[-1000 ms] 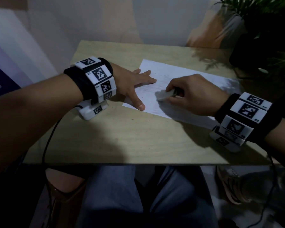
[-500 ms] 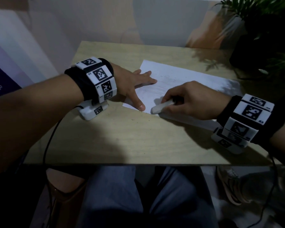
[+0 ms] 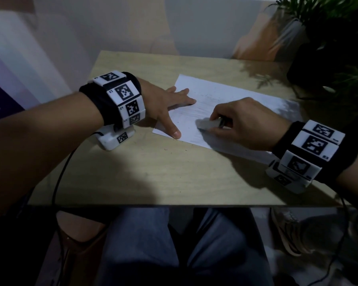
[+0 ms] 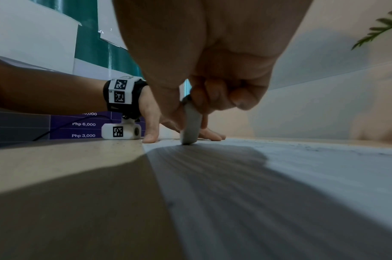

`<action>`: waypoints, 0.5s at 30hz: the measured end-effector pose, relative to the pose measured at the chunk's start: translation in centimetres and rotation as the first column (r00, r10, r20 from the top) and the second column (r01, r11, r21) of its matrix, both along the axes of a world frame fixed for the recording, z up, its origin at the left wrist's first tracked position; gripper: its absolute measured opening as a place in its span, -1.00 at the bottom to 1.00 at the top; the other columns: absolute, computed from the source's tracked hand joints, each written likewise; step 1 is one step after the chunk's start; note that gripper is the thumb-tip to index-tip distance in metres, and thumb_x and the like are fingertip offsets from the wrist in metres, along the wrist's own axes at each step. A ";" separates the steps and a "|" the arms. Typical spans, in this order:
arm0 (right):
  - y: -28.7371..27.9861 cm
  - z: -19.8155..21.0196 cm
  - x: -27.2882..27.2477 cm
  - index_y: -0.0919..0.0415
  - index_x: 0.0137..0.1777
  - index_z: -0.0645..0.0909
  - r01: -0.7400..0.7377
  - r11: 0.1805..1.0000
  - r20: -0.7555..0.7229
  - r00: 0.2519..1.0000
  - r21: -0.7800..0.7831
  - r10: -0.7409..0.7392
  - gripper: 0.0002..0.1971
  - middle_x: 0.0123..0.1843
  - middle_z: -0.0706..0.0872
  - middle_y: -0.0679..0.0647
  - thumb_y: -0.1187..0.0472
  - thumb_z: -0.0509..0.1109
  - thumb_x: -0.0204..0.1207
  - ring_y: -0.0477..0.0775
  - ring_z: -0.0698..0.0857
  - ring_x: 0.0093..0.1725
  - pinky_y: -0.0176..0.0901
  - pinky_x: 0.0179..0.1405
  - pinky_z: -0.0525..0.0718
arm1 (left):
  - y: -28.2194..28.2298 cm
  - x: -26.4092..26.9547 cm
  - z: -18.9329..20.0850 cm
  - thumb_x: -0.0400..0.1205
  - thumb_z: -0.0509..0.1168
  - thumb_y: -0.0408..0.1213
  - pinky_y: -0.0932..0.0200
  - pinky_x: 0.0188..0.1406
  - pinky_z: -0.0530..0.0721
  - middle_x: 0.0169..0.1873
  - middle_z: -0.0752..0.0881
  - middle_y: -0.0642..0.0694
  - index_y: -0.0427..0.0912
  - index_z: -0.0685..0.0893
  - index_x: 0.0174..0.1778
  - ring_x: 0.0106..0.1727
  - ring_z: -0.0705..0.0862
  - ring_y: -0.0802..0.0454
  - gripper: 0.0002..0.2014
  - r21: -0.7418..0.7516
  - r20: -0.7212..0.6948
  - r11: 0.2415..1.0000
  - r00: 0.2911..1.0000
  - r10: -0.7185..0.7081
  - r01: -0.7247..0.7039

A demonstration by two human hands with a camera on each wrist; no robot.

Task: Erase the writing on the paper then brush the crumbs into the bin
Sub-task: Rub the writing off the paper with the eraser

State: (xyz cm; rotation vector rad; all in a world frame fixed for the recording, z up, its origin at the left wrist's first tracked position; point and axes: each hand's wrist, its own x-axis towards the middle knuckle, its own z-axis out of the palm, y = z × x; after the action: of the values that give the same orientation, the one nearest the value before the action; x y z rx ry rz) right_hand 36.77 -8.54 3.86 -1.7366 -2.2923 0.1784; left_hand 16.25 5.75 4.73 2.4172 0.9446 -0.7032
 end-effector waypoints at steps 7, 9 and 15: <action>-0.1 0.3 -0.1 0.01 -0.05 0.73 0.010 0.997 -0.052 0.999 -0.081 -0.014 -0.48 -0.32 0.68 -0.14 -0.41 0.28 0.37 -0.03 0.65 -0.27 -0.07 -0.25 0.57 | -0.1 0.0 0.1 0.38 0.53 0.33 -0.17 0.76 -0.23 0.70 -0.35 0.43 0.45 -0.14 0.75 0.67 -0.37 0.35 0.17 0.008 0.000 1.000 1.000 0.007 -0.007; 0.0 0.2 0.0 0.03 -0.04 0.72 0.009 1.000 0.003 1.000 0.001 -0.009 -0.40 -0.27 0.71 -0.10 -0.44 0.15 0.34 0.05 0.66 -0.25 -0.02 -0.22 0.60 | -0.2 0.0 0.2 0.39 0.53 0.32 -0.13 0.74 -0.23 0.70 -0.35 0.43 0.45 -0.14 0.75 0.67 -0.36 0.35 0.16 0.004 0.000 1.000 1.000 0.012 -0.012; -0.5 0.4 -0.2 -0.03 -0.08 0.73 -0.069 0.982 -0.121 0.991 -0.174 0.049 -0.59 -0.35 0.67 -0.15 -0.36 0.44 0.42 -0.13 0.63 -0.31 -0.22 -0.29 0.55 | 0.0 0.0 0.0 0.35 0.53 0.36 -0.19 0.77 -0.23 0.70 -0.35 0.43 0.47 -0.14 0.74 0.72 -0.36 0.29 0.18 0.000 -0.006 1.000 1.000 -0.001 0.001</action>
State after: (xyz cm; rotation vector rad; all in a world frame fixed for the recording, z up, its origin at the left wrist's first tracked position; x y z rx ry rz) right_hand 36.59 -9.06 4.24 -1.6911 -2.3053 0.4973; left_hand 16.28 5.71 4.78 2.4172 0.9461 -0.7116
